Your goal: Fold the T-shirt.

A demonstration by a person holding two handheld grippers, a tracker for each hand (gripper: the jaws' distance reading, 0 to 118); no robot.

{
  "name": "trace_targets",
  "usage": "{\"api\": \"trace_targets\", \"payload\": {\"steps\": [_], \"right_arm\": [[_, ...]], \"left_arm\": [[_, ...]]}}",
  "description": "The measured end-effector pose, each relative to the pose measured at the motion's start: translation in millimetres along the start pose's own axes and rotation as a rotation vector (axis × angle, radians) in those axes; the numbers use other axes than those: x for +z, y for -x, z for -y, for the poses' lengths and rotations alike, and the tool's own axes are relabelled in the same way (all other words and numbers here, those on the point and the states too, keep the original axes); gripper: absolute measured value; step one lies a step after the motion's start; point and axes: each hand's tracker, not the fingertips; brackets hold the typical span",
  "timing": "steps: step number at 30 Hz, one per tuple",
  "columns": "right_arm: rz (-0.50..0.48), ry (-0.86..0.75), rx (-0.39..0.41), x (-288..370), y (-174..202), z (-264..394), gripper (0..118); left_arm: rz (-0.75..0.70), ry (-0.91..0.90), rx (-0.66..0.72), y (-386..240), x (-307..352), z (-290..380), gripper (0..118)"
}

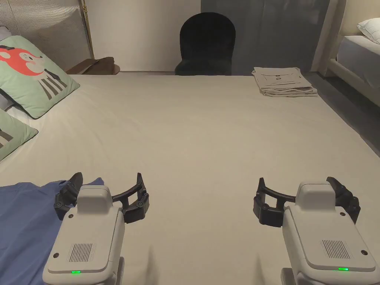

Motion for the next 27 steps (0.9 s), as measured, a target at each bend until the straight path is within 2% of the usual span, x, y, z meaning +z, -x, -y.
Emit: {"api": "trace_targets", "payload": {"steps": [27], "right_arm": [[-0.007,-0.012,0.011,1.7,1.3,-4.5,117]], "left_arm": [[0.007,-0.007,-0.012,-1.7,-0.8,-3.1,110]]}}
